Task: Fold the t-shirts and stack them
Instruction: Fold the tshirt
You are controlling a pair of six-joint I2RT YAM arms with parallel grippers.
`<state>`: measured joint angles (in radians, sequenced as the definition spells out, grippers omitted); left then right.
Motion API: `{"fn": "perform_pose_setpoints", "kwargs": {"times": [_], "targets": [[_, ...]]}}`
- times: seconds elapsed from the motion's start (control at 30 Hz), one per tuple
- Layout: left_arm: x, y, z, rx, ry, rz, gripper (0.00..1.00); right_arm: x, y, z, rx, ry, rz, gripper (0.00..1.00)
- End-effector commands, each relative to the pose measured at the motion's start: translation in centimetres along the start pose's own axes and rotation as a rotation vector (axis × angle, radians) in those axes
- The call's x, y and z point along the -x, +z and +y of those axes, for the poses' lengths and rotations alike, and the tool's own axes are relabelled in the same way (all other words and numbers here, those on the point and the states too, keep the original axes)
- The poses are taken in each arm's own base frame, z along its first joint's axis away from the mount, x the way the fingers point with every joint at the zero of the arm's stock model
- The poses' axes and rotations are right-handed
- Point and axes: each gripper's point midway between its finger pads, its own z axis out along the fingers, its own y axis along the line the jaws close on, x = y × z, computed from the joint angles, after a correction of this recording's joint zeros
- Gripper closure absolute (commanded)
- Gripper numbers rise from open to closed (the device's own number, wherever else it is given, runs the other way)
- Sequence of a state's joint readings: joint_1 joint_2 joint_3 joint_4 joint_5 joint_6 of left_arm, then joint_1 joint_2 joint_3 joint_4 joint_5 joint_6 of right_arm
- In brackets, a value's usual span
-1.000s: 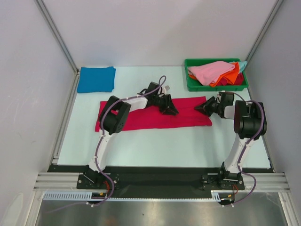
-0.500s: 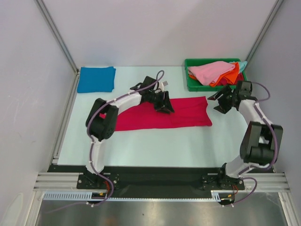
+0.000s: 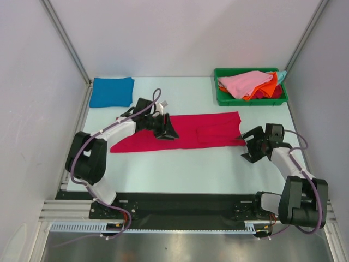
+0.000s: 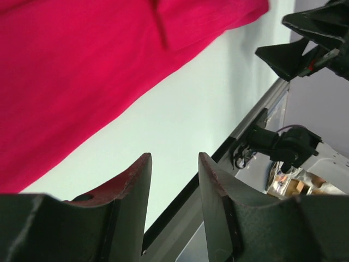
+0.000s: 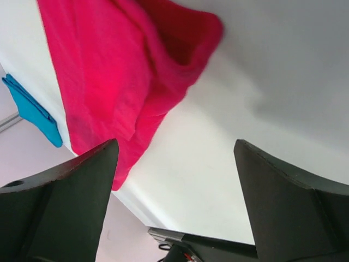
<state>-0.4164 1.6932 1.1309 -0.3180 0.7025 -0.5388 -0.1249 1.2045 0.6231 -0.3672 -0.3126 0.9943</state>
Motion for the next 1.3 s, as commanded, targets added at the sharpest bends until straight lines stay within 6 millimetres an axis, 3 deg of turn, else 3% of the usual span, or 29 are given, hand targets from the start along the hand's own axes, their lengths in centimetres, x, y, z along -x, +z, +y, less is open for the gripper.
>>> {"fn": "perform_pose_setpoints", "kwargs": {"times": [0.0, 0.07, 0.17, 0.43, 0.5, 0.63, 0.83, 1.03, 1.23, 1.27], "targets": [[-0.1, -2.3, 0.1, -0.004, 0.059, -0.049, 0.55, 1.3, 0.8, 1.2, 0.070, 0.023, -0.075, 0.08], [-0.3, -3.0, 0.7, 0.017, 0.052, -0.057, 0.55, 1.1, 1.6, 0.3, 0.057, 0.026, -0.071, 0.13], [-0.7, -3.7, 1.0, 0.024, 0.047, -0.069, 0.55, 1.9, 2.6, 0.8, 0.113, 0.011, -0.109, 0.22], [-1.6, -4.5, 1.9, 0.041, 0.028, -0.054, 0.55, 3.1, 5.7, 0.2, 0.135, -0.035, -0.144, 0.28], [-1.8, -4.7, 2.1, 0.046, 0.024, -0.051, 0.55, 3.5, 6.0, 0.8, 0.175, -0.052, -0.163, 0.35], [-1.8, -5.0, 2.6, 0.054, 0.017, -0.047, 0.55, 3.3, 7.0, 0.6, 0.186, -0.043, -0.142, 0.67], [-1.8, -5.5, 3.7, 0.074, 0.004, -0.057, 0.55, 3.5, 7.1, -1.0, 0.153, -0.084, -0.174, 0.98], [-1.7, -6.0, 5.2, 0.095, -0.018, -0.064, 0.55, 4.5, 7.8, -2.2, 0.182, -0.206, -0.166, 1.00], [-1.7, -7.0, 7.5, 0.159, -0.046, -0.096, 0.55, 5.8, 7.9, -1.3, 0.236, -0.252, -0.122, 1.00], [-1.9, -7.1, 8.0, 0.172, -0.066, -0.101, 0.56, 5.5, 8.2, -2.2, 0.190, -0.245, -0.100, 1.00]]}}
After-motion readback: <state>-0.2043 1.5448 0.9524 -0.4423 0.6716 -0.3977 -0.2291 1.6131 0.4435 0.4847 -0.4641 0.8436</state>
